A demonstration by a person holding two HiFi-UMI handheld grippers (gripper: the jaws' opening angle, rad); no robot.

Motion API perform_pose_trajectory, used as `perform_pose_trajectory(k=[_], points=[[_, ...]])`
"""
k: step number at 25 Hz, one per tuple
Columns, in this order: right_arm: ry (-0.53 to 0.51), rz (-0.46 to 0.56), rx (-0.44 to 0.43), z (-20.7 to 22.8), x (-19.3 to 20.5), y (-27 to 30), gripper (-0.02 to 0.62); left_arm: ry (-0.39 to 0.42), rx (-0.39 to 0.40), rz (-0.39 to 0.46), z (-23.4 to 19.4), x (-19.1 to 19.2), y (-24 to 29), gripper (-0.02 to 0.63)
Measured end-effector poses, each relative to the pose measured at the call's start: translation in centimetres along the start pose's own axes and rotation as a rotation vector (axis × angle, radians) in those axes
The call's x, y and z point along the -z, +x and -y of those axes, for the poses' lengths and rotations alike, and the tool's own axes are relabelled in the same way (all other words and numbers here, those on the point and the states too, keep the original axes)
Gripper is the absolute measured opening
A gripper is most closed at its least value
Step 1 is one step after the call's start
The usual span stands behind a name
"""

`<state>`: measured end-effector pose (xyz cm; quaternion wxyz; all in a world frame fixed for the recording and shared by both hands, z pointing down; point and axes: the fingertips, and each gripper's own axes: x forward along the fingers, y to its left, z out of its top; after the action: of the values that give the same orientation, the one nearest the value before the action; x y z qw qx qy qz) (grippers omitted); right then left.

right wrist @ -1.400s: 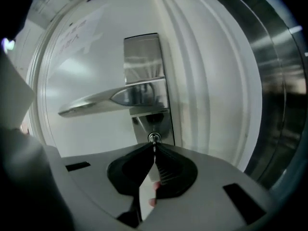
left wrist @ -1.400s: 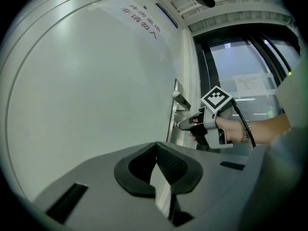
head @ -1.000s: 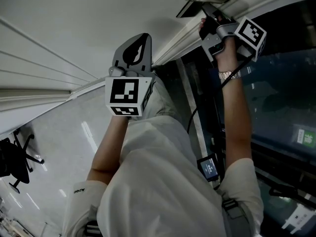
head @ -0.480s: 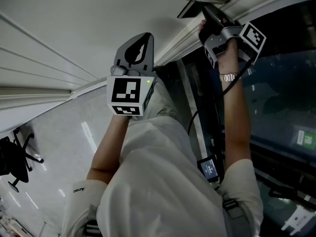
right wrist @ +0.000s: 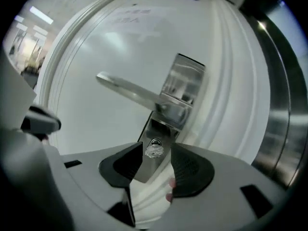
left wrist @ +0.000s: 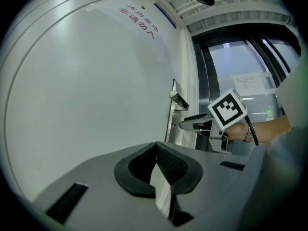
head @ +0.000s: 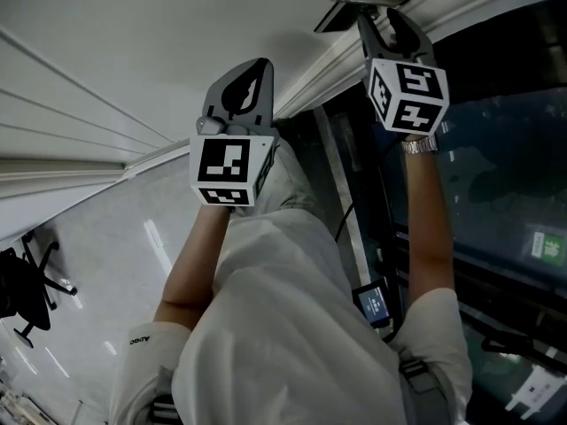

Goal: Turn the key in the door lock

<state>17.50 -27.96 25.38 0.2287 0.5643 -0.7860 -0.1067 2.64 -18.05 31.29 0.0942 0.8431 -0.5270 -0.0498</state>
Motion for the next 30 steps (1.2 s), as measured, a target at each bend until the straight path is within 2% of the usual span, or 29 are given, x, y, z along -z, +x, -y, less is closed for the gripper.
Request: perform_pose_trajectory(k=[3, 5, 8, 11, 18, 22, 27, 30], points=[[-0.335, -0.009, 0.075, -1.6, 0.0, 0.0, 0.158, 0.0, -0.004, -0.001, 0.0, 0.0, -0.1, 0.009], [-0.514, -0.027, 0.136, -2.0, 0.5, 0.2, 0.158, 0.001, -0.003, -0.003, 0.0, 0.1, -0.1, 0.009], [-0.693, -0.053, 0.225, -1.5, 1.1, 0.7, 0.156, 0.0, -0.007, -0.002, -0.2, 0.1, -0.3, 0.009], [-0.8, -0.068, 0.256, -1.4, 1.1, 1.2, 0.156, -0.003, -0.015, -0.003, -0.5, 0.1, -0.4, 0.009], [-0.851, -0.084, 0.279, -1.7, 1.0, 1.7, 0.149, -0.011, -0.008, -0.009, -0.6, 0.4, -0.4, 0.009], [-0.825, -0.079, 0.319, -1.3, 0.9, 1.6, 0.018, -0.011, -0.012, -0.008, -0.9, 0.3, -0.6, 0.009], [-0.696, -0.079, 0.312, -1.0, 0.8, 1.7, 0.015, -0.021, -0.021, -0.005, -1.5, 0.1, -0.7, 0.009], [-0.536, -0.09, 0.268, -0.9, 0.6, 1.7, 0.014, -0.023, -0.023, 0.001, -1.7, -0.1, -0.8, 0.009]])
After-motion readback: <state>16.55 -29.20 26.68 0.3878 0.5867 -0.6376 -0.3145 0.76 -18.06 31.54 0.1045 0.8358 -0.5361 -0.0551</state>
